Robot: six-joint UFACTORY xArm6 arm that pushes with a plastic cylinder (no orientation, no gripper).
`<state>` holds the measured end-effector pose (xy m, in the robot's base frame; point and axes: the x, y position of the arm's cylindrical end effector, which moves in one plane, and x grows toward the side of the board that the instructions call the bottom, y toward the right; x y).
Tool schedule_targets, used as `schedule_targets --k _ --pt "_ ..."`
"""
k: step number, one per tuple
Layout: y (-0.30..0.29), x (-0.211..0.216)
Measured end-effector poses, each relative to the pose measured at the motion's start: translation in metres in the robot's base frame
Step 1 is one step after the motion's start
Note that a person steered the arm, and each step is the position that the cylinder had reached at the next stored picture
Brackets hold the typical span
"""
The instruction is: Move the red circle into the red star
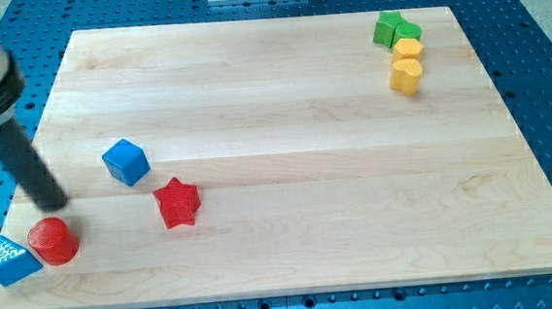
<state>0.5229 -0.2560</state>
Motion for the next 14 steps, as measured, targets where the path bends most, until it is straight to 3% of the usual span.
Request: schedule_targets --k 2,3,4,6,7,9,11,12,13,14 --pt "0.000 0.017" --pt "0.034 0.033" --pt "0.100 0.024" --pt "0.152 0.026" --pt "0.161 0.074" --pt "0.130 0.096" --pt "0.019 0.096" --pt "0.089 0.087" --pt "0.158 0.048" --pt "0.165 0.071"
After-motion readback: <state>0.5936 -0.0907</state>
